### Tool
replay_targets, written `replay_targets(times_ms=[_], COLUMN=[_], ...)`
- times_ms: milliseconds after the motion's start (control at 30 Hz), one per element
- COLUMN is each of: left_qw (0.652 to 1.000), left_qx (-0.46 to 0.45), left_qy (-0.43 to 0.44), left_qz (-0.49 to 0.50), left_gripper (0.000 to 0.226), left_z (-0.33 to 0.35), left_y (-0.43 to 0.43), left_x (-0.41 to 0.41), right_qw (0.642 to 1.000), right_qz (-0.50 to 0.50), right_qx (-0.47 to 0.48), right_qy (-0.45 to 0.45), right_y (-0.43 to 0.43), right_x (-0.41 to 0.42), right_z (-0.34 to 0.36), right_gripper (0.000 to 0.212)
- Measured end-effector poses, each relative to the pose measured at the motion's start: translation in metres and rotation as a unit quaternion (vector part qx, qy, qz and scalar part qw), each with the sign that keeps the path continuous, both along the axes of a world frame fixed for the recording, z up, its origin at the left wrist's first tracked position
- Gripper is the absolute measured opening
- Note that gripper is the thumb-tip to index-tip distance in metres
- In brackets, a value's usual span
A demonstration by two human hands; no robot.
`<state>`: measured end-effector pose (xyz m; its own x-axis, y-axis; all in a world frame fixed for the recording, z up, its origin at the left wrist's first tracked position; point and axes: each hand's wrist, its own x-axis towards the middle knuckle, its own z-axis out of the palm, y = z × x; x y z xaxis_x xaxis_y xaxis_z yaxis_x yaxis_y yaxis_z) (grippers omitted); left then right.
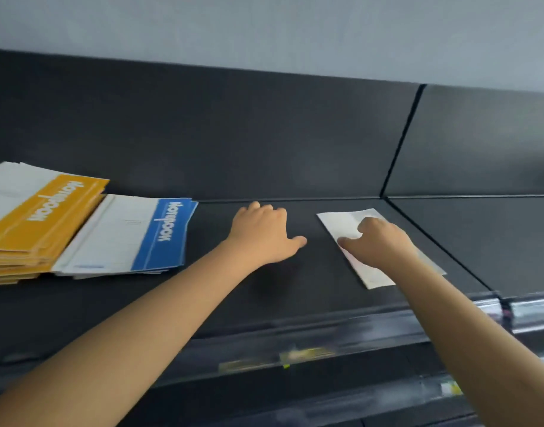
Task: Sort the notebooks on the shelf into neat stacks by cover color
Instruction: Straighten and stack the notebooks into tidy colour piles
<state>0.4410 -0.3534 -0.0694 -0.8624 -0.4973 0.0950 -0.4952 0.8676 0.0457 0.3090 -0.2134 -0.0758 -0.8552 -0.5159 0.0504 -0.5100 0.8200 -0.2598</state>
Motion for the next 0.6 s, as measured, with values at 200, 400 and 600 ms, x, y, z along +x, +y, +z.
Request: replay_targets(times_ms=[200,400,600], left_qw=[0.998,0.967,0.732], left_qx=[0.061,0.241,0.615], left_qy=[0.007,0.050,0.233], left_qz=[0.016,0.071,0.178], left_gripper=[0.065,0.066,0.063], left_z=[-0.010,-0.010,0.003], left_y=[0.047,0.072,0.057], left_x=[-0.053,-0.075,-0.084], right_qw=[1.000,0.998,0.982], right_qz=[0.002,-0.003,0.023], right_qx=[0.020,-0.032,-0.092], right_qy=[-0.007,-0.052,-0.160], right_y=[0.043,0.047,0.027], right_x=[-0.057,-0.065,-0.058], right_z=[-0.007,-0.008,0.001], right_gripper=[0.030,0.030,0.058])
